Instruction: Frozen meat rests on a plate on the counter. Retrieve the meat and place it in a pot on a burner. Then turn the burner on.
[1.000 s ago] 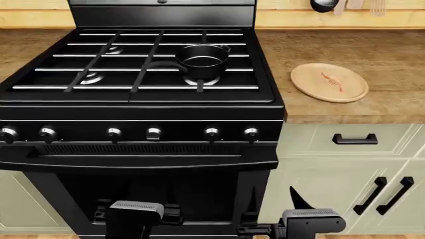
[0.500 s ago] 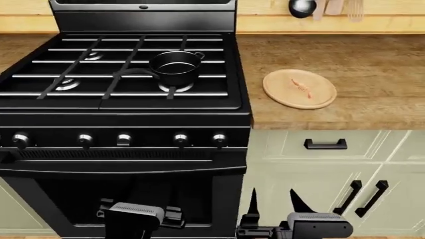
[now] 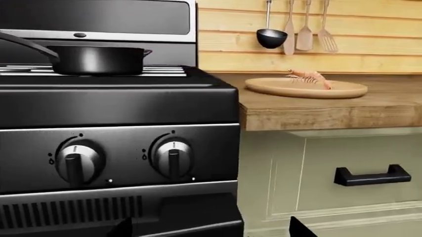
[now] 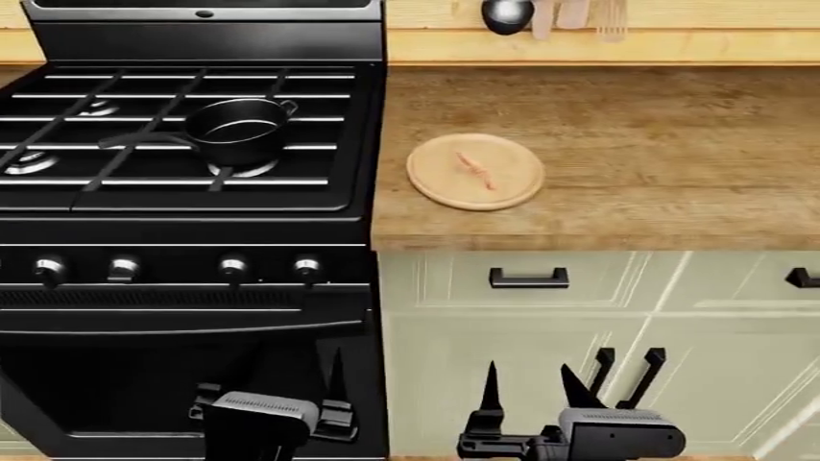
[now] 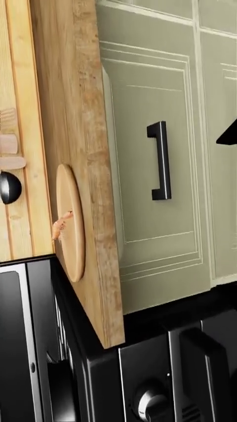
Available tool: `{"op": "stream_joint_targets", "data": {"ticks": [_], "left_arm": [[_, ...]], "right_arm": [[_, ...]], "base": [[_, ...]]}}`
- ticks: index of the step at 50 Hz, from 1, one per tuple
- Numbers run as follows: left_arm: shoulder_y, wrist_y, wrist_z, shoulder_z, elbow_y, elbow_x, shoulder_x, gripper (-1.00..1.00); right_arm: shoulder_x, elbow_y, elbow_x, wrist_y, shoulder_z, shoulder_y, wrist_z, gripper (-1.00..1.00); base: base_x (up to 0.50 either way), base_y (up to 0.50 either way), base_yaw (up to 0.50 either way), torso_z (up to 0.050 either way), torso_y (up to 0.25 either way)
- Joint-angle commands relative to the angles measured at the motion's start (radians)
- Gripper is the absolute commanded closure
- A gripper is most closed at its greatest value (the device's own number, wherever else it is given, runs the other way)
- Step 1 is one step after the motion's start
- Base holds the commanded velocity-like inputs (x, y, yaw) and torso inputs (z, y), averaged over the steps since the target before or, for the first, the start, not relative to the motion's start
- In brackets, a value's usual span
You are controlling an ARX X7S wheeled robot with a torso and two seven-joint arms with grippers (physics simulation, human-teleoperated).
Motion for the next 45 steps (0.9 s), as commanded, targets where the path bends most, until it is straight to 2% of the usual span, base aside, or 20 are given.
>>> {"op": "stream_joint_targets", "data": {"ticks": [1, 4, 8, 12, 16, 19, 21, 23, 25, 26, 27, 30, 34, 38, 45], "left_arm": [[-0.001, 0.0, -0.012, 0.014, 0.002, -0.006, -0.01, -1.0], [0.0, -0.103, -0.043, 0.018, 0.073, -0.008, -0.008, -1.0], [-0.027, -0.45, -0.143, 0.024, 0.247, 0.019, -0.02, -1.0], [-0.044, -0.739, -0.144, 0.0, 0.494, -0.031, -0.066, -1.0], [-0.139, -1.056, -0.136, -0.1, 0.725, -0.163, -0.091, -1.0], [-0.295, -1.38, -0.145, -0.227, 0.879, -0.296, -0.084, -1.0], [-0.41, -1.566, -0.151, -0.299, 0.951, -0.352, -0.08, -1.0], [-0.505, -1.687, -0.154, -0.337, 0.988, -0.382, -0.084, -1.0], [-0.568, -1.716, -0.244, -0.363, 0.966, -0.506, -0.123, -1.0], [-0.602, -1.717, -0.349, -0.393, 0.934, -0.641, -0.148, -1.0], [-0.635, -1.716, -0.457, -0.412, 0.904, -0.779, -0.18, -1.0], [-0.715, -1.714, -0.698, -0.438, 0.834, -1.075, -0.245, -1.0], [-0.777, -1.705, -0.872, -0.436, 0.777, -1.274, -0.293, -1.0], [-0.808, -1.685, -0.954, -0.422, 0.75, -1.363, -0.321, -1.0], [-0.809, -1.65, -0.946, -0.399, 0.744, -1.353, -0.345, -1.0]], "right_arm": [[0.013, -0.005, 0.014, -0.001, -0.011, 0.002, 0.019, -1.0], [0.012, -0.058, 0.047, 0.059, -0.008, 0.002, 0.034, -1.0], [0.023, -0.218, 0.114, 0.276, 0.005, 0.022, 0.097, -1.0], [0.07, -0.437, 0.189, 0.569, 0.042, 0.094, 0.174, -1.0], [0.105, -0.639, 0.307, 0.896, 0.111, 0.244, 0.239, -1.0], [0.059, -0.766, 0.544, 1.26, 0.299, 0.458, 0.29, -1.0], [0.05, -0.757, 0.844, 1.455, 0.458, 0.615, 0.45, -1.0], [0.131, -0.635, 1.144, 1.452, 0.485, 0.728, 0.75, -1.0], [0.222, -0.545, 1.444, 1.372, 0.402, 0.824, 1.048, -1.0], [0.25, -0.52, 1.594, 1.343, 0.37, 0.864, 1.103, -1.0], [0.268, -0.506, 1.656, 1.325, 0.348, 0.894, 1.131, -1.0], [0.295, -0.479, 1.707, 1.296, 0.31, 0.956, 1.162, -1.0], [0.322, -0.456, 1.771, 1.255, 0.269, 1.013, 1.195, -1.0], [0.345, -0.452, 1.821, 1.224, 0.254, 1.056, 1.203, -1.0], [0.353, -0.46, 1.83, 1.216, 0.241, 1.073, 1.19, -1.0]], "base": [[0.0, -0.5, 0.0, 0.05, 0.0], [0.0, -0.01, 0.0, 0.027, 0.0], [0.0, 0.0, 0.0, 0.0, 0.0], [0.0, 0.0, 0.0, 0.0, 0.0], [0.0, 0.0, 0.0, 0.0, 0.0], [0.0, 0.0, 0.0, 0.0, 0.0], [0.0, 0.0, 0.0, 0.0, 0.0], [0.0, 0.0, 0.0, 0.0, 0.0], [0.0, 0.0, 0.0, 0.0, 0.0], [0.0, 0.0, 0.0, 0.0, 0.0], [0.0, 0.0, 0.0, 0.0, 0.0], [0.0, 0.0, 0.0, 0.0, 0.0], [0.0, 0.0, 0.0, 0.0, 0.0], [0.13, 0.0, 0.0, 0.0, 0.0], [0.5, 0.0, 0.0, 0.0, 0.0]]}}
